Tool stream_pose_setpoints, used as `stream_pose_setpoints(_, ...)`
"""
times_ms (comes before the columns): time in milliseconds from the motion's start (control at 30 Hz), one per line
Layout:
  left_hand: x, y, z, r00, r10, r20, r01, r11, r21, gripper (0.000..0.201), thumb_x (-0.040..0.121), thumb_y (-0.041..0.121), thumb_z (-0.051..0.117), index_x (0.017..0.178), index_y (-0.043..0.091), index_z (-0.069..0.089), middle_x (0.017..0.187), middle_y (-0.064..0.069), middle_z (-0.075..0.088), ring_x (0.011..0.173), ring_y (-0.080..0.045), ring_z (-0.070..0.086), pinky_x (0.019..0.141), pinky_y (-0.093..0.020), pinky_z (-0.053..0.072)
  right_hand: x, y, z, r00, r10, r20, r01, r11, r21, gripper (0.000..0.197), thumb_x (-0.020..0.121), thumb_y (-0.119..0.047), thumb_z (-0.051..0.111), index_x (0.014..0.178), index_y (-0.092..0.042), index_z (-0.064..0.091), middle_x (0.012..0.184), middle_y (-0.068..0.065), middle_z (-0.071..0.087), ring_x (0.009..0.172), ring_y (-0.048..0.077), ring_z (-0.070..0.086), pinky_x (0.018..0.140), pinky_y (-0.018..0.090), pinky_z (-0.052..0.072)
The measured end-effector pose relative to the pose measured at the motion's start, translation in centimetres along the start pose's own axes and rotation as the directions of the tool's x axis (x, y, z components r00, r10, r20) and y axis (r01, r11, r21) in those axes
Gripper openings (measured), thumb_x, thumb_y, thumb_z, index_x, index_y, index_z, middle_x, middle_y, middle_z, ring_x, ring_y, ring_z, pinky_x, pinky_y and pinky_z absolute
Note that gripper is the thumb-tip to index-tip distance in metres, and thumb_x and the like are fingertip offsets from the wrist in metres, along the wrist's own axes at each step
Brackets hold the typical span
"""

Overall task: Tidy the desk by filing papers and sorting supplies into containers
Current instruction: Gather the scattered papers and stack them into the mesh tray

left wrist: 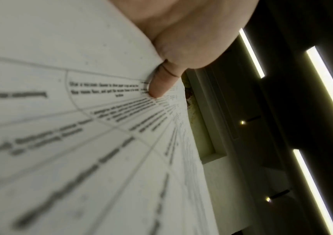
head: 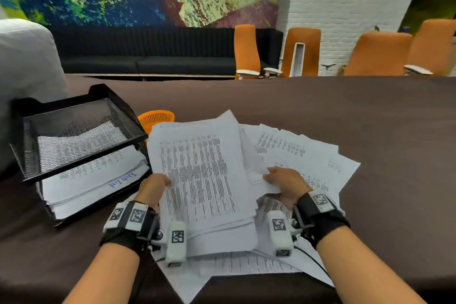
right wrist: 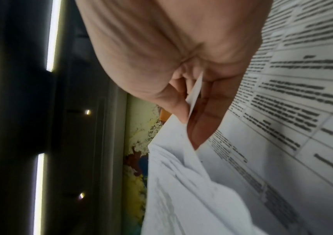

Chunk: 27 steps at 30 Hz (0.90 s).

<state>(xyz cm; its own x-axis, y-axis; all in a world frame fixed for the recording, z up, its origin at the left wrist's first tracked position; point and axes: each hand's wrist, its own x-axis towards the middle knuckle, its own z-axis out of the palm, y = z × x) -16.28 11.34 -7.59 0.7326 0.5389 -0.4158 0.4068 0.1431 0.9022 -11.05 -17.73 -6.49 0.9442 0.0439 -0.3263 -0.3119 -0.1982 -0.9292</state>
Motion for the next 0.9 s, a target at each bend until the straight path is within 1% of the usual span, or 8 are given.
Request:
stream_pose_setpoints(100, -0.1, 0.4, 0.0, 0.991, -0.027, 0.13, 0.037, 0.997, -0.074, 0.027, 0.091, 0.011, 0.053, 0.116, 0.004, 0.063, 0.12, -0.025, 0.064, 0.114, -0.04, 0.06, 0.098, -0.051, 0.047, -2.3, 0.3, -1.2, 0.994, 0.023, 0.107, -0.051, 0.961, 0.27, 0.02, 0.092, 0.009, 0.052, 0.104, 0.001, 0.066, 0.102, 0.017, 0.069, 0.083, 0.027, 0.065, 0.073, 0.041, 0.058)
stream_pose_setpoints(200, -0.3, 0.6, -0.1, 0.974, -0.035, 0.222, 0.056, 0.994, -0.09, 0.018, 0.095, 0.015, 0.053, 0.106, 0.011, 0.066, 0.106, -0.02, 0.071, 0.102, -0.042, 0.066, 0.09, -0.058, 0.051, -4.1, 0.5, -1.4, 0.98, -0.017, 0.199, -0.024, 0.979, 0.2, 0.021, 0.087, 0.012, 0.056, 0.097, 0.001, 0.07, 0.096, 0.019, 0.073, 0.076, 0.026, 0.068, 0.058, 0.032, 0.058)
stream_pose_setpoints(400, -1.1, 0.5, -0.6, 0.96, 0.065, 0.273, -0.1, 0.988, 0.114, 0.029, 0.09, 0.014, 0.066, 0.119, 0.01, 0.065, 0.104, -0.015, 0.074, 0.095, -0.037, 0.071, 0.092, -0.057, 0.052, -5.1, 1.8, -1.9, 0.969, -0.035, 0.246, 0.015, 0.996, 0.084, 0.017, 0.095, -0.005, 0.056, 0.102, -0.005, 0.072, 0.099, 0.013, 0.074, 0.079, 0.02, 0.069, 0.065, 0.031, 0.058)
stream_pose_setpoints(533, -3.1, 0.7, 0.6, 0.905, 0.082, 0.418, -0.107, 0.994, 0.036, 0.025, 0.093, 0.009, 0.062, 0.118, 0.009, 0.063, 0.106, -0.019, 0.073, 0.098, -0.039, 0.07, 0.091, -0.058, 0.052, -4.8, 2.1, -2.0, 0.968, -0.054, 0.244, 0.0, 0.977, 0.214, 0.031, 0.094, -0.042, 0.061, 0.114, -0.019, 0.069, 0.114, 0.001, 0.072, 0.103, 0.019, 0.067, 0.094, 0.039, 0.053)
stream_pose_setpoints(600, -4.3, 0.3, 1.9, 0.871, 0.079, 0.485, -0.096, 0.995, 0.01, 0.026, 0.093, 0.013, 0.063, 0.119, 0.009, 0.062, 0.109, -0.02, 0.072, 0.1, -0.039, 0.069, 0.092, -0.058, 0.052, -4.8, 2.1, -2.0, 0.973, -0.065, 0.222, 0.019, 0.979, 0.203, 0.03, 0.09, -0.04, 0.067, 0.114, -0.023, 0.066, 0.107, -0.006, 0.073, 0.096, 0.012, 0.067, 0.085, 0.031, 0.055)
stream_pose_setpoints(700, -5.9, -0.9, 3.9, 0.873, 0.067, 0.484, -0.124, 0.989, 0.086, 0.038, 0.085, 0.026, 0.073, 0.118, 0.009, 0.064, 0.104, -0.015, 0.074, 0.095, -0.035, 0.072, 0.09, -0.054, 0.054, -4.5, 2.9, -1.9, 0.976, -0.025, 0.217, 0.012, 0.998, 0.061, 0.036, 0.088, -0.023, 0.071, 0.12, -0.007, 0.065, 0.102, 0.011, 0.075, 0.092, 0.028, 0.072, 0.079, 0.04, 0.06)
stream_pose_setpoints(800, -6.9, -0.8, 5.0, 0.874, 0.239, 0.424, -0.307, 0.947, 0.098, 0.042, 0.076, 0.044, 0.075, 0.109, 0.02, 0.068, 0.105, -0.006, 0.075, 0.098, -0.028, 0.071, 0.093, -0.053, 0.053, -4.6, 2.5, -2.6, 0.982, -0.098, 0.16, 0.105, 0.994, -0.033, 0.038, 0.085, -0.03, 0.074, 0.116, -0.009, 0.066, 0.107, 0.012, 0.074, 0.098, 0.029, 0.07, 0.092, 0.049, 0.055)
stream_pose_setpoints(900, -8.9, 1.6, 4.8, 0.819, 0.45, 0.356, -0.443, 0.89, -0.106, 0.03, 0.08, 0.042, 0.07, 0.105, 0.025, 0.068, 0.106, -0.004, 0.075, 0.103, -0.025, 0.069, 0.095, -0.053, 0.052, -6.1, -0.8, -3.8, 0.94, -0.331, 0.084, 0.327, 0.943, 0.063, 0.028, 0.083, -0.037, 0.073, 0.104, -0.02, 0.07, 0.101, 0.004, 0.076, 0.098, 0.025, 0.071, 0.094, 0.051, 0.054)
